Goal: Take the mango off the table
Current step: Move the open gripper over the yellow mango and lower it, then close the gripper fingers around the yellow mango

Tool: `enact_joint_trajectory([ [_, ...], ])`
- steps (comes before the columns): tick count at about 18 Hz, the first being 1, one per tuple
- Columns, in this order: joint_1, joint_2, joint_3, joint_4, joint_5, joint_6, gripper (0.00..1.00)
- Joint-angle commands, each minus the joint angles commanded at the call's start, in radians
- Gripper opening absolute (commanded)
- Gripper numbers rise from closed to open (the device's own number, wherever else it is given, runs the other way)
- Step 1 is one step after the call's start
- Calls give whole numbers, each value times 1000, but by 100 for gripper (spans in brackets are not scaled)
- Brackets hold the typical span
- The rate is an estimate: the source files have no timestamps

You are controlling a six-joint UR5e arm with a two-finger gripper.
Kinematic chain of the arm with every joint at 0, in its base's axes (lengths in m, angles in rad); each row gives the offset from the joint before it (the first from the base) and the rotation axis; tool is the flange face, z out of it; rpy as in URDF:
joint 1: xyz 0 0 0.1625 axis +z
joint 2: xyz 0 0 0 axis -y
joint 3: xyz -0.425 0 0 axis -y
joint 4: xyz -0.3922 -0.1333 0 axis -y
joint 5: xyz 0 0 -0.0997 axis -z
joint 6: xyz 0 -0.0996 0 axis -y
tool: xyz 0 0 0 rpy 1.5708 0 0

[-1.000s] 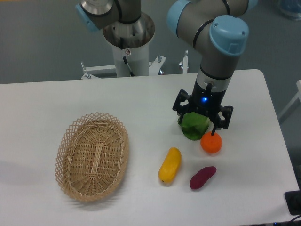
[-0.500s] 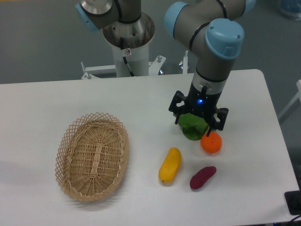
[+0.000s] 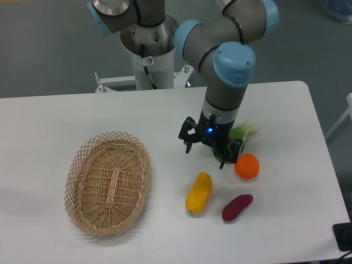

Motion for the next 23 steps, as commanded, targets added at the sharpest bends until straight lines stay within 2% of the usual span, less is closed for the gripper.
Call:
enact_joint_trajectory([
  [2,-3,-29,9,5,-2,-2,100],
  [5,-18,-61,-4,107,2,-5,100],
  [7,-23,-104,2,143,8,-23,100],
  [11,-35,-147,18,144,38,-49,100],
  [14,-37,-186,55,149,38,-57,100],
  [23,-37,-204,51,172,51,-54,100],
])
